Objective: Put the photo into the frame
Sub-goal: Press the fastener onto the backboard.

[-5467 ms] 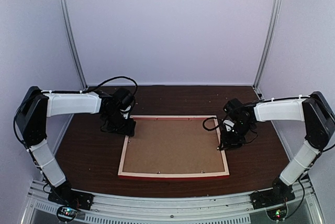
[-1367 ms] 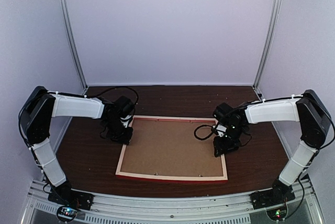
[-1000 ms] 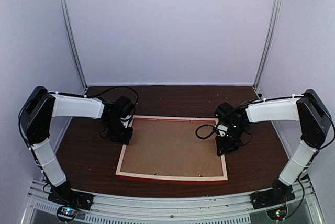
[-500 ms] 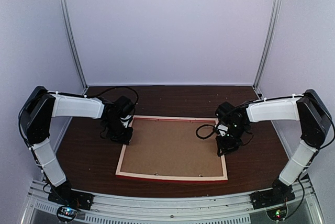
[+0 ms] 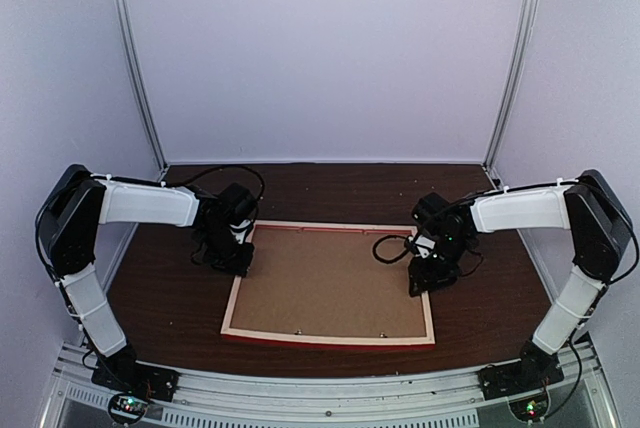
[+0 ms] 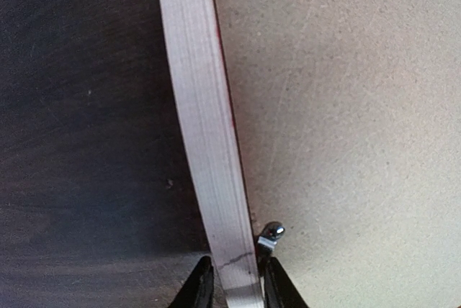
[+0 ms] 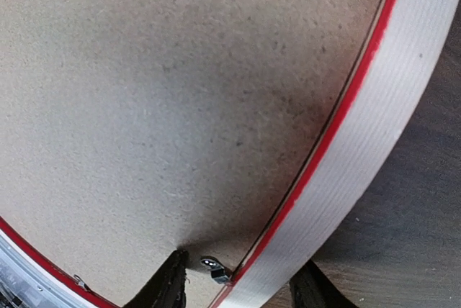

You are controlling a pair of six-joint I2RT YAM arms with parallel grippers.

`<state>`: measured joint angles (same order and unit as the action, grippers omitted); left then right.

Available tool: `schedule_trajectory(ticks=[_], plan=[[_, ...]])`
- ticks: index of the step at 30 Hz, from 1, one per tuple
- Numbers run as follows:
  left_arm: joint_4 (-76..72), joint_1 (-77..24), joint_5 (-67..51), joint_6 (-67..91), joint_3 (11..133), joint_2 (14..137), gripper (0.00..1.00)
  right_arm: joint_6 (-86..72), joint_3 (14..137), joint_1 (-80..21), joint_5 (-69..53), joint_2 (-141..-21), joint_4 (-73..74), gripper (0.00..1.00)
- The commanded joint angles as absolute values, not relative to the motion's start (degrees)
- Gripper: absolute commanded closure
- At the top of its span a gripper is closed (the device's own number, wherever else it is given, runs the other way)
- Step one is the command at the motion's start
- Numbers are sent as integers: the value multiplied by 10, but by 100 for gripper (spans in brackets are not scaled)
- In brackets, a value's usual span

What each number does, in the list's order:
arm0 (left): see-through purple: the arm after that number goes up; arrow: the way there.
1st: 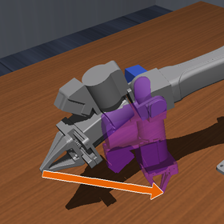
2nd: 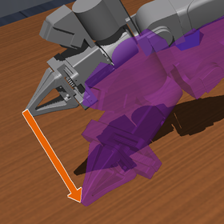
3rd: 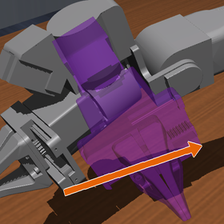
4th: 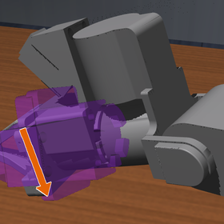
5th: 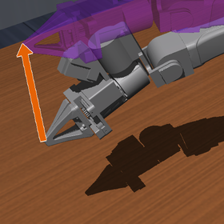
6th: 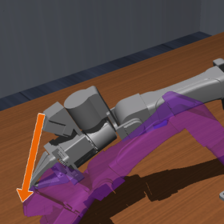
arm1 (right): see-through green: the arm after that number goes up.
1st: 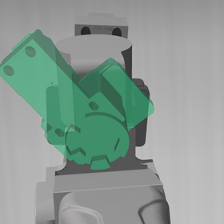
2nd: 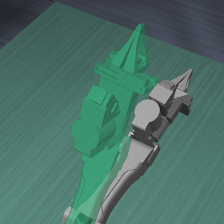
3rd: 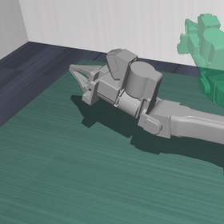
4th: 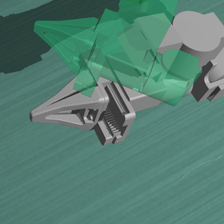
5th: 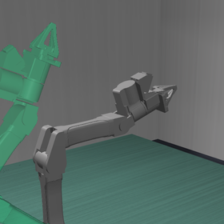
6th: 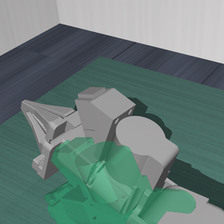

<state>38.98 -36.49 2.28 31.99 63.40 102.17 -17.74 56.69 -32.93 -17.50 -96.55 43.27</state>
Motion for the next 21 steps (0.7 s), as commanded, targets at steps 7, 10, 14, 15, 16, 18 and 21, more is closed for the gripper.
schedule_trajectory(ticks=[7, 10, 14, 15, 16, 18, 21], plan=[[388, -367, 27, 318, 634, 1028, 74, -182, 570, -323, -179, -960, 426, 52], [388, -366, 27, 318, 634, 1029, 74, -179, 565, -322, -179, -955, 431, 54], [389, -367, 27, 318, 633, 1029, 73, -180, 558, -320, -182, -947, 436, 54], [388, -367, 27, 319, 633, 1028, 72, -181, 556, -320, -185, -943, 437, 53], [389, -367, 28, 319, 634, 1028, 71, -182, 553, -320, -187, -938, 437, 53], [390, -367, 28, 320, 635, 1027, 69, -186, 544, -320, -193, -930, 438, 51], [390, -367, 27, 323, 637, 1022, 65, -196, 528, -320, -204, -914, 435, 51]])
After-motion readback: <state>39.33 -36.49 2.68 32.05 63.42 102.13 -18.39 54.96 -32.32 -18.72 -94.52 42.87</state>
